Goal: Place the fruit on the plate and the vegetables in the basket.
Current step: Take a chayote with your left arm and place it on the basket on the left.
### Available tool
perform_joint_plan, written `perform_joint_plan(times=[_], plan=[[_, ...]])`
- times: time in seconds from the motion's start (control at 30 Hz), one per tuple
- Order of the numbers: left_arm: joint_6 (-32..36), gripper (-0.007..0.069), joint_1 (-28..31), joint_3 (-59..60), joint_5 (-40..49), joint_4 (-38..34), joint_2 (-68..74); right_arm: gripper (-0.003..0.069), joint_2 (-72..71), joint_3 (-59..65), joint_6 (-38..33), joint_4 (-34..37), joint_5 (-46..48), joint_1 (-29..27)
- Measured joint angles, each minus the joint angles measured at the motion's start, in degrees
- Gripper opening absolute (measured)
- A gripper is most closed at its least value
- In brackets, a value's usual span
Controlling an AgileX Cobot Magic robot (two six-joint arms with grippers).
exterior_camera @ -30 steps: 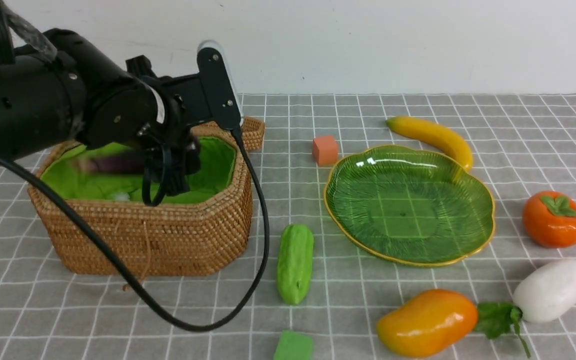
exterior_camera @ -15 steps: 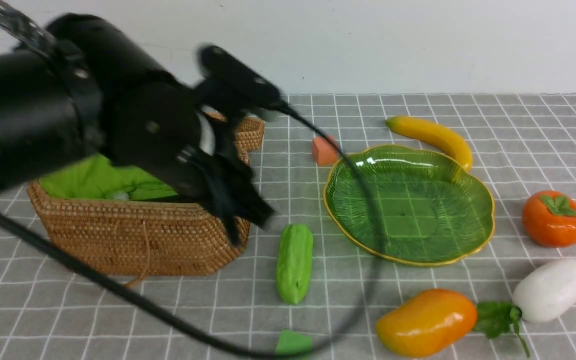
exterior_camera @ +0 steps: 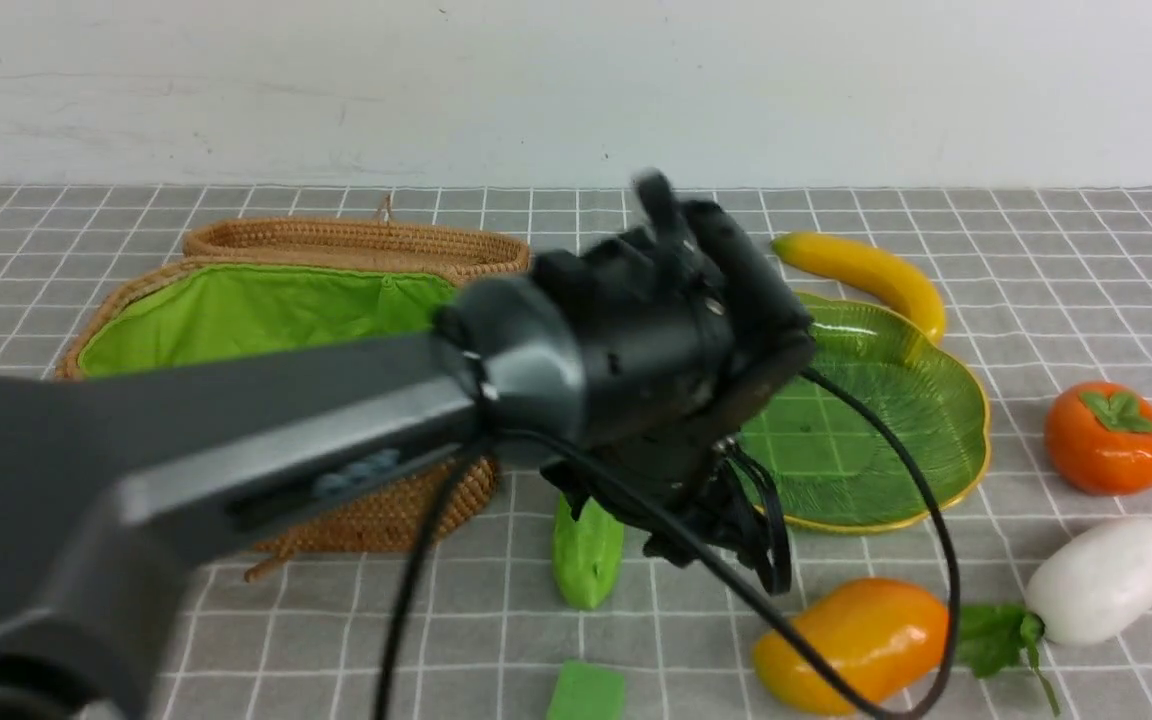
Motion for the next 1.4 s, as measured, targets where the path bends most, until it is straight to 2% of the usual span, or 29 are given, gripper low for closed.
perform_joint_plan(times=[0.07,0.13,0.23,0.4,0.47,0.5,0.53,0.57,0.77,0.93,1.03,1.13,1.17,1.27,1.3,1.33,1.37,1.4], plan=[[-1.9,0.0589,0.0,-0.6,-0.3,2.4,2.1,0.0034,-1.0,0.0,0.0,-0.1,0.0,0.0],[-3.0,0.0638,0.1,-0.8,-0.6,3.8,3.8,0.0034,-1.8,0.0,0.0,-0.1,0.0,0.0],[-3.9,0.0654,0.9,-1.0,-2.5,4.0,6.1,0.0034,-2.8,0.0,0.0,0.0,0.0,0.0],[-4.4,0.0587,4.2,-1.0,-4.8,0.4,8.3,0.0034,-3.6,0.0,0.1,0.1,0.0,0.0],[-4.4,0.0514,5.7,-1.1,-5.4,-1.9,8.8,0.0034,-3.8,0.0,0.1,0.1,0.0,0.0],[-4.4,0.0507,5.7,-1.2,-5.5,-2.2,8.9,0.0034,-3.8,0.0,0.1,0.1,0.0,0.0],[-4.4,0.0447,5.9,-1.2,-5.7,-2.9,8.9,0.0034,-3.8,0.0,0.1,0.2,0.0,0.0],[-4.4,0.0435,5.9,-1.2,-5.7,-3.0,8.9,0.0034,-3.8,0.0,0.1,0.2,0.0,0.0],[-3.5,0.0435,5.4,-1.2,-4.3,-3.4,7.9,0.0034,-3.8,0.0,0.1,0.4,0.0,0.0],[1.8,0.0435,1.1,-1.0,0.6,-3.3,-1.5,0.0036,-3.8,0.0,0.1,0.8,0.0,0.0],[7.1,0.0435,-0.3,-1.0,2.9,-2.3,-10.4,0.0039,-3.8,0.0,0.1,0.9,-0.7,0.0],[16.2,0.0435,2.8,-1.0,4.2,-0.7,-18.0,0.004,-3.8,0.0,0.2,0.9,-6.4,0.0],[17.0,0.0435,3.1,-1.0,4.3,-0.7,-18.0,0.004,-3.8,0.0,0.2,0.9,-6.8,0.0],[33.0,0.0435,10.8,-1.0,5.5,-2.7,-23.3,0.0041,-3.8,0.0,0.2,1.0,-12.7,0.0],[35.3,0.0435,12.5,-1.0,5.5,-3.2,-23.8,0.0041,-3.8,0.0,0.2,1.0,-13.4,0.0],[46.1,0.0435,17.4,-1.0,5.1,-6.0,-24.4,0.0043,-3.8,0.0,0.2,1.1,-14.3,0.0],[47.3,0.0435,17.9,-1.0,5.0,-6.4,-24.4,0.0043,-3.8,0.0,0.2,1.1,-14.3,0.0],[59.1,0.0435,22.4,-1.0,4.7,-10.2,-23.9,0.0046,-3.8,0.0,0.2,1.1,-14.4,0.0]])
